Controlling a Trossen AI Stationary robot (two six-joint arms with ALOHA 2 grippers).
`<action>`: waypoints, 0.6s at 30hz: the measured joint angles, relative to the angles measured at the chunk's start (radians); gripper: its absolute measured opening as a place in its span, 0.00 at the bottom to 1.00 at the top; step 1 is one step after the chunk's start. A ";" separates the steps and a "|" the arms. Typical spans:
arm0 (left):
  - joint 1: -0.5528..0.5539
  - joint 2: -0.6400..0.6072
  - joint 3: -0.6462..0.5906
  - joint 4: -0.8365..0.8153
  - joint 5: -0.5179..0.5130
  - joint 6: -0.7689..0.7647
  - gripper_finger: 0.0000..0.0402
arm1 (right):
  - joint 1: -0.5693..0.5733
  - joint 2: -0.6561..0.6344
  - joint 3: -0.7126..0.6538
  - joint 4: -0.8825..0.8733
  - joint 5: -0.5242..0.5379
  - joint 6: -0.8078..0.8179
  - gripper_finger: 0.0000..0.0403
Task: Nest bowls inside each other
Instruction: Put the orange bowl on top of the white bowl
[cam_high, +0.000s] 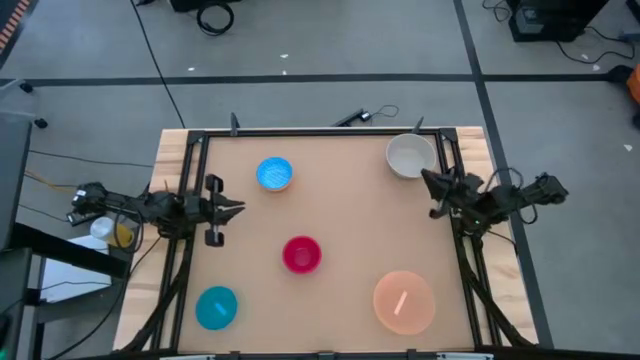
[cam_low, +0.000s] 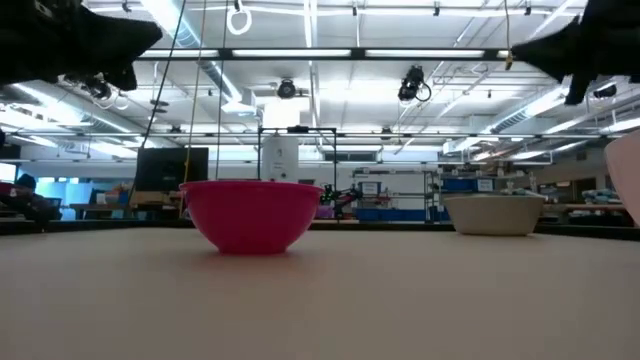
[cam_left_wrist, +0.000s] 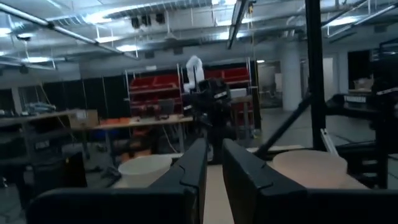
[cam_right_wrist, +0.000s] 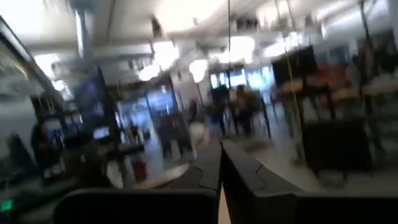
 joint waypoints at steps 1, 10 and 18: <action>0.000 0.013 0.000 -0.004 -0.004 -0.011 0.13 | -0.012 0.022 0.000 -0.053 -0.030 0.068 0.05; 0.000 0.159 0.000 0.026 -0.205 0.007 0.13 | -0.114 0.444 0.047 0.128 -0.664 0.382 0.05; 0.000 0.210 0.000 0.093 -0.220 0.033 0.13 | -0.095 0.865 0.383 -0.130 -0.886 0.393 0.05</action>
